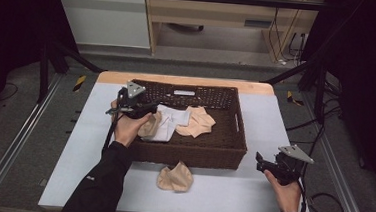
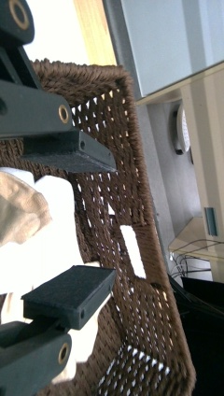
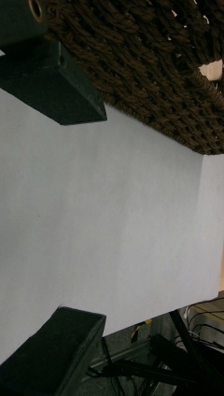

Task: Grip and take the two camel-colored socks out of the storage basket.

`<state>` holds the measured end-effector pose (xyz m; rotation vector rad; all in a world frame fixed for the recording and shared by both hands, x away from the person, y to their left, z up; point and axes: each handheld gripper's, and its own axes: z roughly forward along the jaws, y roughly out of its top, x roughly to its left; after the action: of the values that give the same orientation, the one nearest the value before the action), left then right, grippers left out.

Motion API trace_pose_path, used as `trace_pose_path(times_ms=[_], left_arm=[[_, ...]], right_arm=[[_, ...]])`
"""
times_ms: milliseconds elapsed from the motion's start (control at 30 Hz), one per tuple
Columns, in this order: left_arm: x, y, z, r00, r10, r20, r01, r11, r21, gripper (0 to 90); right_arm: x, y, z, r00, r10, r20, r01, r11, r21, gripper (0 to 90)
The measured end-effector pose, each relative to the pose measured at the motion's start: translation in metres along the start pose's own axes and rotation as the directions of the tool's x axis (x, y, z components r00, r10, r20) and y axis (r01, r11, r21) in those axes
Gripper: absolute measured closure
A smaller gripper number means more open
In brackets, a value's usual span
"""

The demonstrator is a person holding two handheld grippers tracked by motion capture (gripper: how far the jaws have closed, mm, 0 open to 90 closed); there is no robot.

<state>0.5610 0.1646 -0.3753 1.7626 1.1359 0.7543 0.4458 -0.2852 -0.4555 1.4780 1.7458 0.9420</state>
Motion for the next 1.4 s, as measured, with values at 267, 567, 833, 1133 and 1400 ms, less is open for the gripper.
trace_pose_path(times_ms=[267,567,833,1133,1400], left_arm=[[0.001,-0.020,0.016,0.9999,-0.013,-0.005,0.013,0.9977,0.066,41.8],[-0.002,-0.028,0.020,0.9998,0.004,-0.020,-0.001,0.9898,0.143,44.0],[-0.010,-0.032,0.024,0.9982,0.051,-0.029,-0.044,0.9782,0.203,46.7],[-0.010,-0.036,0.031,0.9989,0.046,-0.011,-0.041,0.9640,0.263,50.3],[-0.010,-0.039,0.035,0.9990,0.040,0.021,-0.044,0.9482,0.315,63.6]], right_arm=[[0.000,0.000,0.001,1.0000,0.002,-0.001,-0.002,1.000,0.005,4.3],[0.000,0.000,0.001,1.0000,0.005,0.001,-0.005,1.000,0.003,4.2],[0.000,0.000,0.002,1.0000,0.003,0.003,-0.003,1.000,0.007,4.2],[0.000,-0.001,0.001,1.0000,0.007,0.001,-0.007,1.000,0.008,4.2],[0.000,-0.001,0.002,1.0000,0.000,0.003,0.000,1.000,0.009,4.2]])
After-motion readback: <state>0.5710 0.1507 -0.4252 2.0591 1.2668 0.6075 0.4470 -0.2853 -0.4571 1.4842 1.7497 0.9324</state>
